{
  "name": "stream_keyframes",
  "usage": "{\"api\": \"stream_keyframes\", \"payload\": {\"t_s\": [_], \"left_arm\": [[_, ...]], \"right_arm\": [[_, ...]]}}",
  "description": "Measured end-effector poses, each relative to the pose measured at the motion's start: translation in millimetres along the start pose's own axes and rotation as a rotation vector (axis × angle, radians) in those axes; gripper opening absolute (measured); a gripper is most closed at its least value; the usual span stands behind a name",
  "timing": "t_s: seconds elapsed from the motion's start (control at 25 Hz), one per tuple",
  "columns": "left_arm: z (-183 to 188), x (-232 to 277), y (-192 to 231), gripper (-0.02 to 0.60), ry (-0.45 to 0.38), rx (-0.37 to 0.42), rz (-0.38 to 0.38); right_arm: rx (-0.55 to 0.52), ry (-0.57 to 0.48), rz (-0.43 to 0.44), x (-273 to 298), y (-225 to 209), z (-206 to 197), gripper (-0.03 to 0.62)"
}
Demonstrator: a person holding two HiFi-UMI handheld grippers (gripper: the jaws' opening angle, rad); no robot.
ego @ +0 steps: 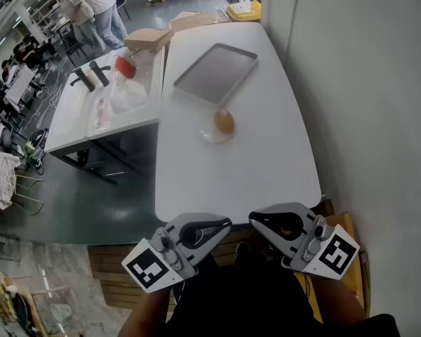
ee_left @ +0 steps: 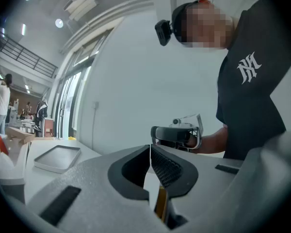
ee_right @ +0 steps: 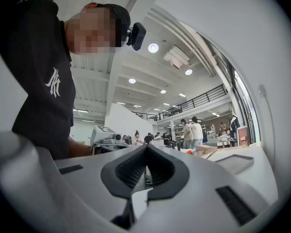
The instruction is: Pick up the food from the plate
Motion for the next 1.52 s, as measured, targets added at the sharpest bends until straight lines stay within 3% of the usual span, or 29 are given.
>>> {"api": "stream_keyframes", "payload": {"t_s": [0.8,1.16,1.52], "left_arm": [[-1.1,-4.0,-6.7,0.008,0.008,-0.010,0.086],[0.3,-23.2,-13.8,0.008,-0.001,-0.018,0.172],[-2.2,-27.1,17.2,0.008,0.018,-0.015,0.148]], "right_arm": [[0.012,0.002,-0.016,-16.6,-3.0,0.2,0.003],[0.041,0.005,-0.003,-24.1,-4.6,-6.5,0.003],[0.042,0.005,-0.043,0.3,-30.5,-8.9,0.003]]}}
Point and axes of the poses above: the fingertips, and each gripper's own axes: x forward along the fingers, y to its left, z out of its top, the point moved 5 cm from there along -x, backward along the fingers, and after that the axes turned 8 degrees about -z, right-handed, at the moved point
